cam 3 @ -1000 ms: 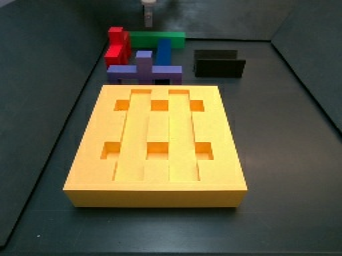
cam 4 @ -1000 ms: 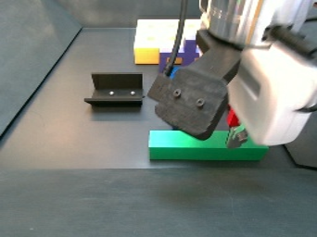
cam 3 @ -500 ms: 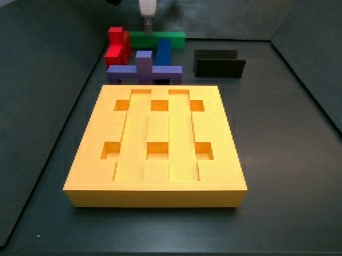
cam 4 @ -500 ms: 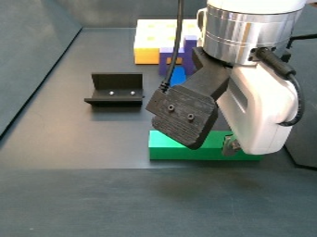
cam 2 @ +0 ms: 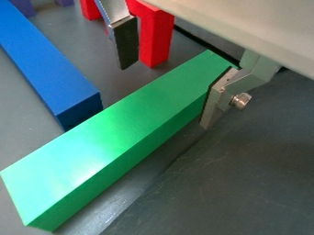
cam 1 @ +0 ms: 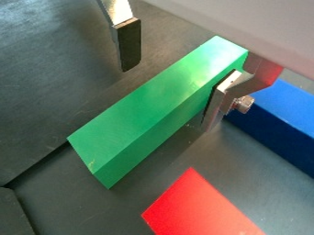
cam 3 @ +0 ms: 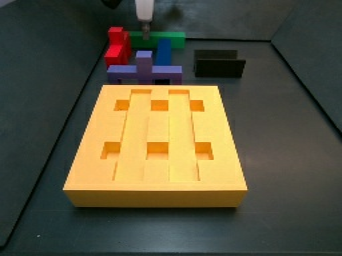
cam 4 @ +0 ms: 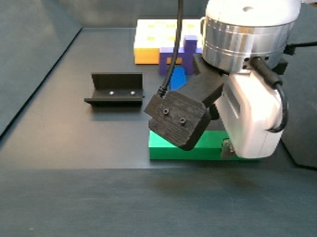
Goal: Pick up the green object. Move up. Move to above the board. Insert the green object.
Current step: Pick up the green object.
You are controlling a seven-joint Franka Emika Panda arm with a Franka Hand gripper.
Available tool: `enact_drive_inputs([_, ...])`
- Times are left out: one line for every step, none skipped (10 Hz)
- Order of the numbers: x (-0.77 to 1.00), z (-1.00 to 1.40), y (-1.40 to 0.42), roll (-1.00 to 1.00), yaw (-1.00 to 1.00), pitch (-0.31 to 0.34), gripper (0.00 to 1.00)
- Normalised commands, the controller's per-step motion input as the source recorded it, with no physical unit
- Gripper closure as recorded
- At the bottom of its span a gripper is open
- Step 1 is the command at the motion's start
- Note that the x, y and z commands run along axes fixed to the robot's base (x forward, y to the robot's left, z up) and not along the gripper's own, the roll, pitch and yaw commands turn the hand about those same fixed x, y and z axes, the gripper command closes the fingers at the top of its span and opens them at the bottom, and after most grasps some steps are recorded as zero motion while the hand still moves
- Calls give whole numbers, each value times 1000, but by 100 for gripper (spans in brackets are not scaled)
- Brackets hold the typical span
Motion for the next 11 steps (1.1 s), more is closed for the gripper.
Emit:
enact_drive_inputs([0, -271, 0, -121, -111, -123, 0])
enact_drive_inputs([0, -294, 14, -137, -106, -143, 0])
enact_drive_inputs([0, -286, 46, -127, -54, -140, 0])
enact_drive_inputs([0, -266, 46, -111, -43, -126, 0])
enact_drive_inputs([0, -214, 54, -104, -83, -91, 0])
enact_drive_inputs([0, -146, 57, -94, -106, -66, 0])
enact_drive_inputs([0, -166, 69, -91, -109, -59, 0])
enact_drive_inputs([11, -149, 86, -104, -97, -44, 0])
enact_drive_inputs([174, -80, 111, -91, -37, 0, 0])
enact_drive_inputs([154, -71, 114, -117, -51, 0, 0])
enact_drive_inputs([114, -66, 57, -99, -51, -3, 0])
